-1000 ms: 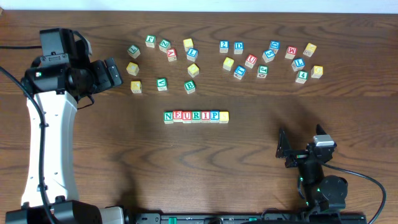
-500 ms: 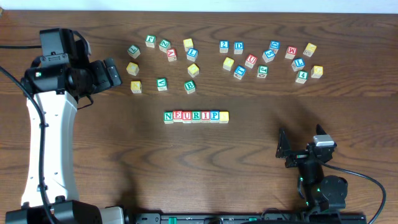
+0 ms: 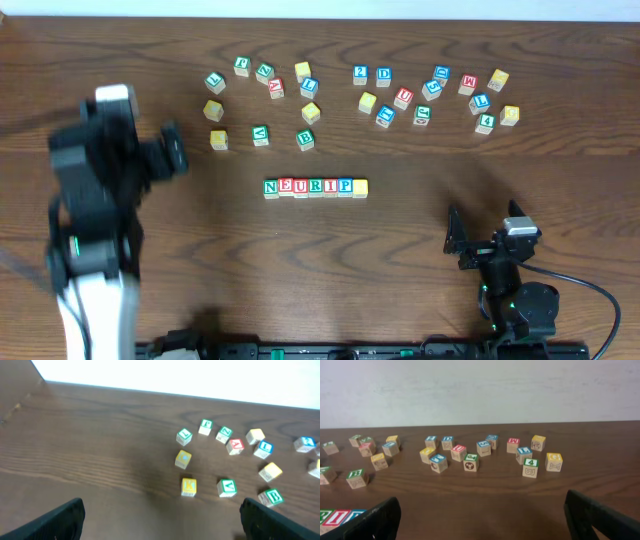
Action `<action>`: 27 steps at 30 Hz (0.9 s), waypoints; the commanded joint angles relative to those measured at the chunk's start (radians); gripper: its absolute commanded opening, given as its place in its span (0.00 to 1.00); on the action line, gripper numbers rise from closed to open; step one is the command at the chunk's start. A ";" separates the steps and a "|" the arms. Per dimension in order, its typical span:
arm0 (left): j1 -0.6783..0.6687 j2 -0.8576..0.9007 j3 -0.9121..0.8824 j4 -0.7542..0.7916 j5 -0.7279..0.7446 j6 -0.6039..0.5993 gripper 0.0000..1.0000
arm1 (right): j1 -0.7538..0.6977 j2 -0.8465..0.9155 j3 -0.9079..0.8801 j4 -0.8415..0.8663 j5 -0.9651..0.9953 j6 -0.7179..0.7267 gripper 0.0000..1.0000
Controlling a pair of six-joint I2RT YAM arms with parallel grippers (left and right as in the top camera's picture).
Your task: Spell out NEURIPS
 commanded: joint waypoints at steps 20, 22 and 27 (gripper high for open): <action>0.002 -0.929 -0.925 0.445 -0.008 0.014 0.98 | -0.009 -0.004 -0.003 -0.002 0.001 -0.012 0.99; 0.002 -0.951 -0.948 0.445 -0.008 0.013 0.98 | -0.009 -0.004 -0.003 -0.002 0.001 -0.012 0.99; 0.002 -0.950 -0.949 0.377 -0.015 0.013 0.98 | -0.009 -0.004 -0.003 -0.002 0.001 -0.012 0.99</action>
